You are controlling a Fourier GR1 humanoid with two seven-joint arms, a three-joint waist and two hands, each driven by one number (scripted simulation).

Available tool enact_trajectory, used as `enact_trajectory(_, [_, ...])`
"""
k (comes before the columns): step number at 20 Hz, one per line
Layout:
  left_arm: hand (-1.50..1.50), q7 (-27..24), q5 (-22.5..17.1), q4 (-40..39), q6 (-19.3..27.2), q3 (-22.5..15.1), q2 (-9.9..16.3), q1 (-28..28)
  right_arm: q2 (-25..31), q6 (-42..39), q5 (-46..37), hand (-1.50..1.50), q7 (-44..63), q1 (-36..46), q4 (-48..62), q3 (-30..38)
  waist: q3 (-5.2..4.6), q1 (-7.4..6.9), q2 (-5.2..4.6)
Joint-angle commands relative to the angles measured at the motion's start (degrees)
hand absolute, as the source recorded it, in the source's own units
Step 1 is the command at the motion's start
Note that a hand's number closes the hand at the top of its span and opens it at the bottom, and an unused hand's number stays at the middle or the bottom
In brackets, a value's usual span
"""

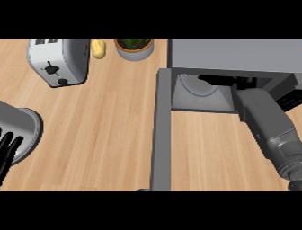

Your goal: Pick up the milk, place it into the microwave and close the microwave

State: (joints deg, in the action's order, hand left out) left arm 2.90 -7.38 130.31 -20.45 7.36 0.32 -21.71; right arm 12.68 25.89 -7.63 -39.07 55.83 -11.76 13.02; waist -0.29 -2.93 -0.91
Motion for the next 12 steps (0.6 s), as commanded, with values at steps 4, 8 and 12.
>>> enact_trajectory(4, [-1.5,-0.02,-2.52,0.41,-0.51,0.93,0.46,-1.0,-1.07,-6.86,2.68,-1.5,-3.22,-7.13,-3.46,1.22,0.29,2.42,0.93])
enact_trajectory(8, [-1.5,-0.64,1.07,-0.22,0.9,-2.05,-0.31,0.49,-3.81,-7.94,3.44,-1.5,-3.56,-10.66,-5.32,0.98,0.29,2.85,0.99])
enact_trajectory(12, [-1.5,-0.83,0.72,-1.25,1.52,-2.24,-0.32,0.22,-4.73,-9.29,3.48,-1.5,-3.0,-16.2,-7.52,0.0,0.24,3.91,1.35])
